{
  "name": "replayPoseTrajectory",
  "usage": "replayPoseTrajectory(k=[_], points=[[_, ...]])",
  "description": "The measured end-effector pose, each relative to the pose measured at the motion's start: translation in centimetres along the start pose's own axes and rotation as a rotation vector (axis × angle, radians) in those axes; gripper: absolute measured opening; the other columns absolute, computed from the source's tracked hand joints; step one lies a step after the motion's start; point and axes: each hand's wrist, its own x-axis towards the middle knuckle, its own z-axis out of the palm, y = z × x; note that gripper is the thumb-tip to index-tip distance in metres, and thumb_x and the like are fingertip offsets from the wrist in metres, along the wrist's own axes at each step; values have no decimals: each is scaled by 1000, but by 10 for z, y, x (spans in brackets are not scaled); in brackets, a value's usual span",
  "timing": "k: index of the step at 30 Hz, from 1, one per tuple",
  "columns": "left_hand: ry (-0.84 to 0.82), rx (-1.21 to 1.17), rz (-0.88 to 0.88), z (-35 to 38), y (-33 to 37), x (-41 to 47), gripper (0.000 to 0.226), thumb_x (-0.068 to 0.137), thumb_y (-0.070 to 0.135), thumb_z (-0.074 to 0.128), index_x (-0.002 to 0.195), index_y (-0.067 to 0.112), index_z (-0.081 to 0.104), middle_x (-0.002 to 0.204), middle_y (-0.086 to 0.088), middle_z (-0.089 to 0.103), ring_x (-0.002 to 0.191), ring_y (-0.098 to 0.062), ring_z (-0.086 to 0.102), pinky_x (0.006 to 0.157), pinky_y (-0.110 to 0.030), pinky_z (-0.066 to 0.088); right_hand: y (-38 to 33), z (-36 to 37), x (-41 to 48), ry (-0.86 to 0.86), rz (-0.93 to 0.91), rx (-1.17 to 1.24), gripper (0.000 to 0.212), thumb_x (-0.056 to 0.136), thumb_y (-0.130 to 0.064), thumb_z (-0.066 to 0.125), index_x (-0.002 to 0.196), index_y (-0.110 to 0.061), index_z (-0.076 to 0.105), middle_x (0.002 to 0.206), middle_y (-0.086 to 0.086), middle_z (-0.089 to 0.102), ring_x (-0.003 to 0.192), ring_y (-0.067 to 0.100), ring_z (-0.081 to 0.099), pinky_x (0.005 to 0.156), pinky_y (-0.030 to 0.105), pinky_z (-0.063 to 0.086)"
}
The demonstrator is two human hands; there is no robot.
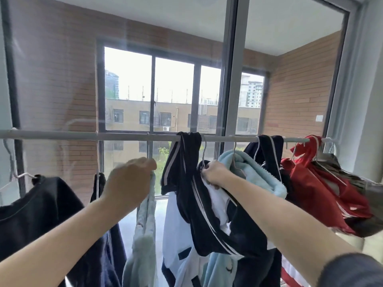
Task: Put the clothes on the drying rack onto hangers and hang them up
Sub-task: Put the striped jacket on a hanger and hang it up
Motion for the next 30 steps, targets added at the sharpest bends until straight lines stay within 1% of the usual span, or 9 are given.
replayPoseTrajectory(k=[3,6,9,12,16,22,26,28,30], points=[[169,-16,132,-4,39,40,15,88,13,56,98,15,68,100,-1,69,91,-20,64,85,-39,50,7,-6,1,-18,-23,24,23,95,-22,50,78,-7,53,71,11,55,49,21,50,44,28,43],[-9,117,2,7,65,94,39,94,40,48,125,16,52,123,-3,57,113,-22,54,99,-42,39,12,-14,-4,-12,-95,-64,27,94,-25,47,70,-13,50,64,5,52,54,18,50,55,28,42],[-219,110,-144,26,75,132,57,94,55,39,132,12,44,121,-7,59,107,-26,59,93,-42,43,13,-27,-7,50,-167,-165,26,94,-31,43,76,-14,50,70,1,51,66,17,52,67,30,41],[-149,65,-174,38,76,141,36,99,37,44,117,10,59,106,-8,66,95,-27,64,74,-33,45,11,-44,-5,78,-198,-180,26,93,-31,43,80,-12,55,71,1,53,80,25,60,69,31,45],[17,-159,-211,37,73,138,21,99,16,45,103,9,65,94,-12,70,84,-30,64,66,-34,49,11,-58,-3,84,-182,-233,25,90,-28,42,70,-15,50,70,2,53,74,24,56,61,29,40],[243,-652,-297,28,80,110,19,98,14,44,88,9,58,71,2,55,64,-13,50,54,-19,36,29,-78,-4,85,-223,-103,27,89,-23,44,65,-12,50,65,4,54,58,19,49,56,28,39],[325,-810,-540,27,89,67,26,101,20,34,84,11,52,72,5,49,67,-9,44,60,-29,34,58,-93,-24,123,-312,30,39,89,-29,46,53,-16,42,57,-1,49,54,18,47,59,30,40],[370,-934,-633,18,99,43,32,101,19,32,76,11,49,71,2,46,66,-10,42,59,-29,34,74,-100,-43,149,-364,67,47,92,-28,47,47,-18,39,51,-12,44,49,14,44,55,28,36],[385,-986,-684,12,115,15,32,100,19,33,77,8,52,72,1,48,65,-9,43,60,-28,34,93,-104,-65,155,-404,66,51,93,-27,48,43,-18,40,44,-11,48,47,13,44,55,30,37]])
